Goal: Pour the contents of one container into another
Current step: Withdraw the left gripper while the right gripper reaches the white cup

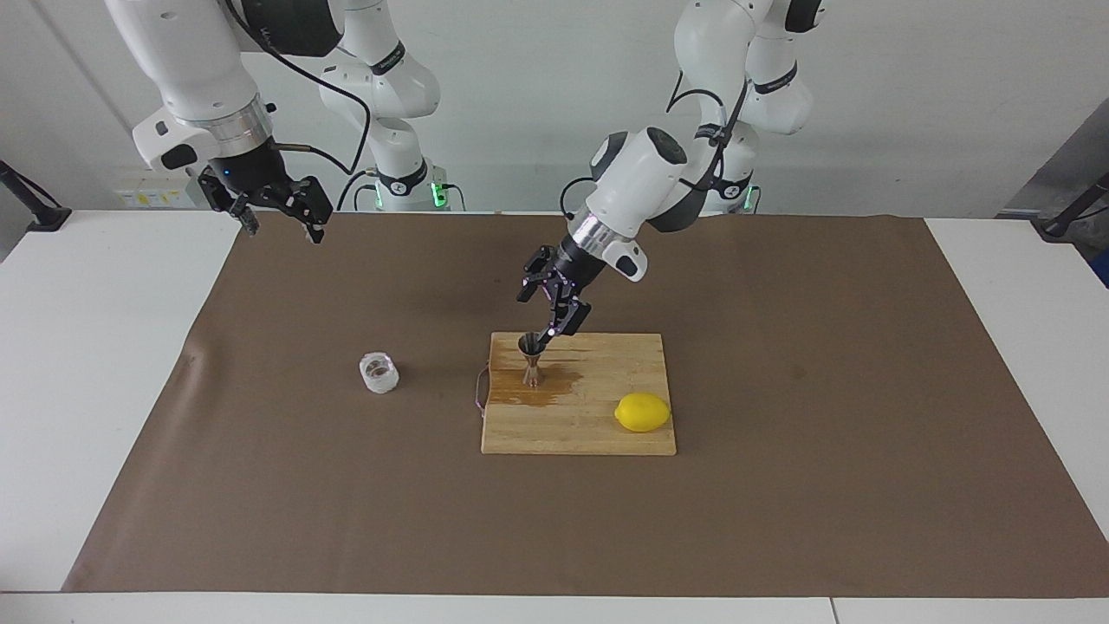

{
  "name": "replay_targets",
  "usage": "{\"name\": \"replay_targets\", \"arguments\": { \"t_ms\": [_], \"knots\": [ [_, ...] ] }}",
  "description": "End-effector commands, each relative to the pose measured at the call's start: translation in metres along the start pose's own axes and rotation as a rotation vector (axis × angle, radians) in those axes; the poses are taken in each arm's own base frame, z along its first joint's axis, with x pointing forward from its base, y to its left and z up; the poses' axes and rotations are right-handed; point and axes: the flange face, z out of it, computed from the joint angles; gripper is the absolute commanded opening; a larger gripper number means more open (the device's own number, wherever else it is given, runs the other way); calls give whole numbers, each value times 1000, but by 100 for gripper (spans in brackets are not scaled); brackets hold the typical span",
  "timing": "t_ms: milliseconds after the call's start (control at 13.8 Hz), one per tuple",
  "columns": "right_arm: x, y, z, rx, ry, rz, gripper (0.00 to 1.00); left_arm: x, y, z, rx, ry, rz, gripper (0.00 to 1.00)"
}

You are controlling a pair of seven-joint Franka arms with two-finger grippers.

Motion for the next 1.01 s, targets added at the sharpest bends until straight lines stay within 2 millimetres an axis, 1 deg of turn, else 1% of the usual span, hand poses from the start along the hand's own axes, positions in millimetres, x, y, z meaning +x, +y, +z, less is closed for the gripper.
{"name": "replay_targets", "arguments": {
  "t_ms": [0, 72, 217, 289, 434, 579, 651, 723, 796, 868, 940],
  "knots": [
    [-5, 7, -1, 21, -12, -69, 100, 1, 15, -26, -3, 110, 127, 100],
    [-4, 16, 0, 23, -12, -114, 100, 2, 19, -29, -11, 174, 196, 100],
    [-4, 23, 5, 68, -17, -196, 100, 10, 25, -33, -40, 268, 290, 100],
    [-6, 34, 8, 109, -12, -243, 100, 18, 33, -36, -57, 300, 311, 100],
    [-11, 50, 17, 161, -8, -406, 100, 36, 56, -49, -72, 346, 410, 100],
    [-8, 63, 30, 151, 49, -597, 100, 62, 82, -78, -28, 393, 606, 100],
    [-6, 68, 43, 153, 66, -703, 100, 78, 99, -97, -23, 412, 675, 100],
    [-4, 71, 49, 165, 92, -779, 100, 91, 112, -110, -22, 425, 726, 100],
    [-3, 74, 57, 173, 104, -840, 100, 102, 123, -120, -22, 436, 765, 100],
    [-1, 78, 69, 199, 106, -894, 100, 114, 132, -128, -12, 449, 809, 100],
    [3, 84, 84, 229, 131, -957, 100, 131, 145, -139, 6, 468, 849, 100]
  ]
}}
